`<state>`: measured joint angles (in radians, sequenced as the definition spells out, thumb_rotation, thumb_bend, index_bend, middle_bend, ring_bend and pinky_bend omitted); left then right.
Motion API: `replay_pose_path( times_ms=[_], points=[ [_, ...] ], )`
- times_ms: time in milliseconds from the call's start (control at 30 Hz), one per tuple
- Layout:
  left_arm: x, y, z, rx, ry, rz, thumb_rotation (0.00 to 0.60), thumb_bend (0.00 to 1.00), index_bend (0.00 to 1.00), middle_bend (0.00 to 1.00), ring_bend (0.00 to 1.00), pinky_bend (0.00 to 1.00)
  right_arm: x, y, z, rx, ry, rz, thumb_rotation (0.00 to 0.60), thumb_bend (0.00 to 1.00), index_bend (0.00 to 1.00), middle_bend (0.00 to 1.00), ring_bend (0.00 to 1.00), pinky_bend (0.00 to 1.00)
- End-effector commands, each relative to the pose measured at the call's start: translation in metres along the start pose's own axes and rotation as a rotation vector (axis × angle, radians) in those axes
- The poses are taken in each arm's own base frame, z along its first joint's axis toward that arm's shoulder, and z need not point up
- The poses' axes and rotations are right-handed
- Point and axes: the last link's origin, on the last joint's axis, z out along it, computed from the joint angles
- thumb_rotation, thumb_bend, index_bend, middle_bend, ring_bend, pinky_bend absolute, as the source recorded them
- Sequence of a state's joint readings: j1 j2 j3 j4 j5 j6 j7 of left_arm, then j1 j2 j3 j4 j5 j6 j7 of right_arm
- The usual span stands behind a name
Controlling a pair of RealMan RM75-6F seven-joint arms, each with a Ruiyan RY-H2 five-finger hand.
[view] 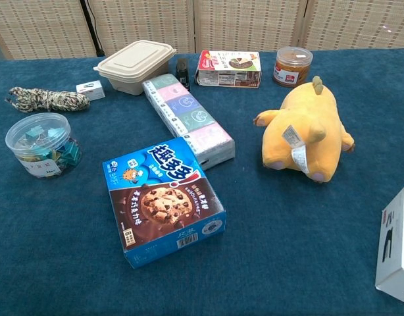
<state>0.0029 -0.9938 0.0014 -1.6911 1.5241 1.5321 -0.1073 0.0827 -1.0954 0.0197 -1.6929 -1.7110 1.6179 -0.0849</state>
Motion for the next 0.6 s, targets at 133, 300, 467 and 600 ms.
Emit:
replay_pose_path(
  times_ms=[133,300,467,600],
  points=[
    [-0.001,-0.001,0.003,0.008,0.002,0.007,0.6,0.0,0.0,0.0,0.0,0.0,-0.008,-0.006,0.018,0.075,-0.067,0.018,0.013,0.0,0.0,0.0,0.0,0.0],
    [-0.004,0.001,0.007,0.014,-0.009,0.019,0.6,0.0,0.0,0.0,0.0,0.0,-0.021,-0.017,0.055,0.151,-0.124,0.049,0.01,0.0,0.0,0.0,0.0,0.0],
    [-0.005,0.001,0.011,0.026,-0.008,0.024,0.6,0.0,0.0,0.0,0.0,0.0,-0.034,-0.033,0.086,0.265,-0.176,0.11,0.007,0.0,0.0,0.0,0.0,0.0],
    [-0.008,-0.001,0.016,0.047,-0.013,0.032,0.6,0.0,0.0,0.0,0.0,0.0,-0.046,-0.051,0.105,0.374,-0.209,0.113,0.002,0.0,0.0,0.0,0.0,0.0]
  ],
)
